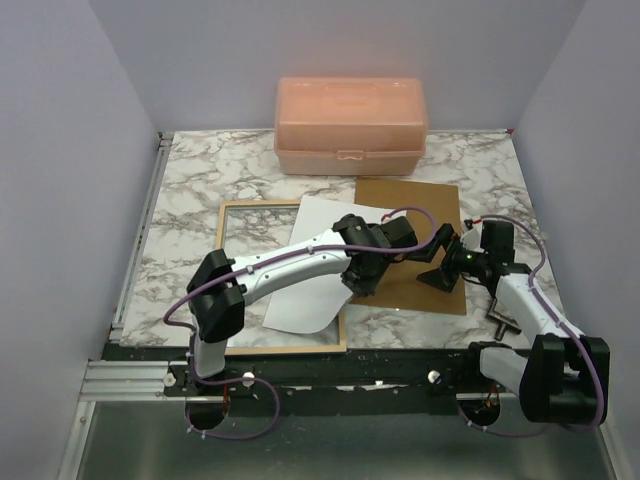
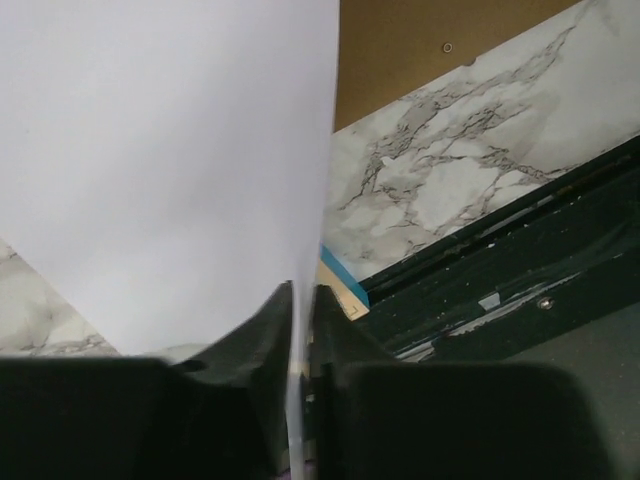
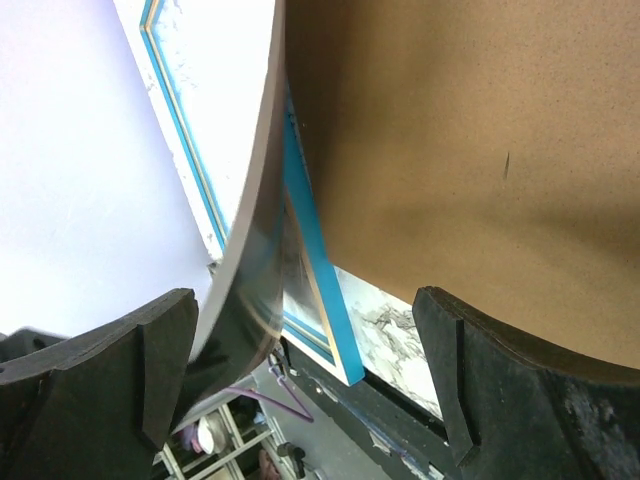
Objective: Put the photo into the frame
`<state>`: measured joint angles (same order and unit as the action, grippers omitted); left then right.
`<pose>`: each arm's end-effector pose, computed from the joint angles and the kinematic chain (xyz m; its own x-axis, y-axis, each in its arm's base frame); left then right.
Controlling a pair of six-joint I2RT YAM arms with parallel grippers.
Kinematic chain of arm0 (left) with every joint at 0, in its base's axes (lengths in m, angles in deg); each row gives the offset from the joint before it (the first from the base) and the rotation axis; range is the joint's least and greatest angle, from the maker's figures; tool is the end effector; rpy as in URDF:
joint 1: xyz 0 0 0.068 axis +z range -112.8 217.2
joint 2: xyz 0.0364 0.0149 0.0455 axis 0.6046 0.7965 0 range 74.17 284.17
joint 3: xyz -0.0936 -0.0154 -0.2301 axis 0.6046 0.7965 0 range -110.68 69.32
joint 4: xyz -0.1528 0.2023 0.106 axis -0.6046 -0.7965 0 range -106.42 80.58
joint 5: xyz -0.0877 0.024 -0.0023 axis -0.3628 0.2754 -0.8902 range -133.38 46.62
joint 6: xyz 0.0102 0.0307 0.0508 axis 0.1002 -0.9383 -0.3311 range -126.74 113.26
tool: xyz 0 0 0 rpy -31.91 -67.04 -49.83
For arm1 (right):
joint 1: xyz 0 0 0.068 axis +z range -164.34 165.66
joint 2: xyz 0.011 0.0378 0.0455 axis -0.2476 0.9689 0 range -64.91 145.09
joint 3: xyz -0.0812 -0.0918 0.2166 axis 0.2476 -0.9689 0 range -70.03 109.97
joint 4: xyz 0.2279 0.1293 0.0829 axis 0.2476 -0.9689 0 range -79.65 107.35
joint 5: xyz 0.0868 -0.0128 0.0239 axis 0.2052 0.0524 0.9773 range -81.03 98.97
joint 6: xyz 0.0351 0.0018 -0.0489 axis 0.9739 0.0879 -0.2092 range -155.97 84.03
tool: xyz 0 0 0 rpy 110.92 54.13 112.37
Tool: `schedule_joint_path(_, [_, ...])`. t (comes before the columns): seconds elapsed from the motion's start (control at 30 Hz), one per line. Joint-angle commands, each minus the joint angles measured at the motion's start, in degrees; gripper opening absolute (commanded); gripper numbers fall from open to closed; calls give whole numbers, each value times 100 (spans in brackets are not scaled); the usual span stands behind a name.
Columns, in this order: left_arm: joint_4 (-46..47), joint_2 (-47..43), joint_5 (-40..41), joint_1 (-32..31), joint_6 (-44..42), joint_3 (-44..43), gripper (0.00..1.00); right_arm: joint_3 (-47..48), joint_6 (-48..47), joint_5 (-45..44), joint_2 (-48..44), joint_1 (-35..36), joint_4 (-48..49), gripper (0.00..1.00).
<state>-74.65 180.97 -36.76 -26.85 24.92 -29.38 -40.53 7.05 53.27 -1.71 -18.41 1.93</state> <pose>0.1743 -0.3468 0.2519 -0.8180 0.4895 -0.3020 0.5280 0.8473 -0.0567 0.2321 0.0147 0.1530 -0.8277 0.5485 -0.1183 0.2183 0.5090 0.8326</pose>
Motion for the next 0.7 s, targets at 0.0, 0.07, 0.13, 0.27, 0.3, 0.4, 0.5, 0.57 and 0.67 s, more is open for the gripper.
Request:
schedule_joint_path(0.0, [353,-26,-394,14,297,211,41,-49,25,205,136,34,325,100])
schedule_joint_path(0.07, [589,-98,-576,16,288,387,65,-146,94,223,140,38,446,100])
schedule_joint_path(0.13, [838,-236,-774,31,271,571,80,-309,202,271,132,35,623,100])
schedule_joint_path(0.27, [1543,-618,-1425,222,281,1123,88,-584,333,326,144,31,888,100])
schedule_joint_path(0.3, [1746,-769,-1632,310,309,1297,88,-655,349,310,149,35,936,100])
schedule_joint_path(0.4, [2544,-1251,-2239,571,471,2066,89,-821,376,334,222,46,1082,100])
schedule_joint_path(0.5, [3419,-1808,-2746,921,738,2915,89,-914,412,392,402,86,1232,99])
schedule_joint_path(0.57, [3928,-2171,-3044,1204,954,3518,89,-932,420,421,540,169,1307,98])
schedule_joint_path(0.67, [4760,-2749,-3490,1725,1304,4375,89,-992,581,405,647,389,1481,96])
